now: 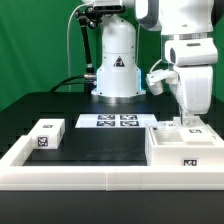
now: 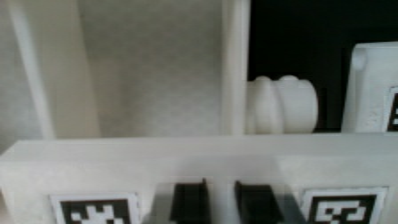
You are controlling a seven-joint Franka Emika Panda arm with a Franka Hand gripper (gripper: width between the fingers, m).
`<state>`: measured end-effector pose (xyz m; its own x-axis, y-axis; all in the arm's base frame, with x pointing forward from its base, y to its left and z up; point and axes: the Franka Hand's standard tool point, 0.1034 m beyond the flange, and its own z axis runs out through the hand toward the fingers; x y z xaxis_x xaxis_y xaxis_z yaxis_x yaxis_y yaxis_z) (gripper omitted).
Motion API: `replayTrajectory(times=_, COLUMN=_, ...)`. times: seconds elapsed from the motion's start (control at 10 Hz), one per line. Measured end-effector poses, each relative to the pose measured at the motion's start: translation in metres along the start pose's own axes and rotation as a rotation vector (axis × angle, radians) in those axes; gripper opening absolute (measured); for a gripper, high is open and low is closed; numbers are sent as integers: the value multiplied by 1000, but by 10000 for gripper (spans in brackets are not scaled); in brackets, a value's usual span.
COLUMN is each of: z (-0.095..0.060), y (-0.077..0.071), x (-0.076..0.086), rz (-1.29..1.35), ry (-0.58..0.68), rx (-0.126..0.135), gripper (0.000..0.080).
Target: Assemble cabinet
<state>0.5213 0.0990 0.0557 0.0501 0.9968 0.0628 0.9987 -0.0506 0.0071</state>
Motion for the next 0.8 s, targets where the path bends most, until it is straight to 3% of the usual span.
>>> replayTrajectory(times=0.2, z=0, y=9, x=0, rz=3, ry=3, rx=-3, gripper=71)
replayTrajectory(times=0.5, z=0, y=39, x=3, rz=14, ry=13, rx=-18, gripper=71)
replayTrajectory(times=0.8, z=0, y=53, x=4, rz=13, ry=17, rx=-22, gripper=71)
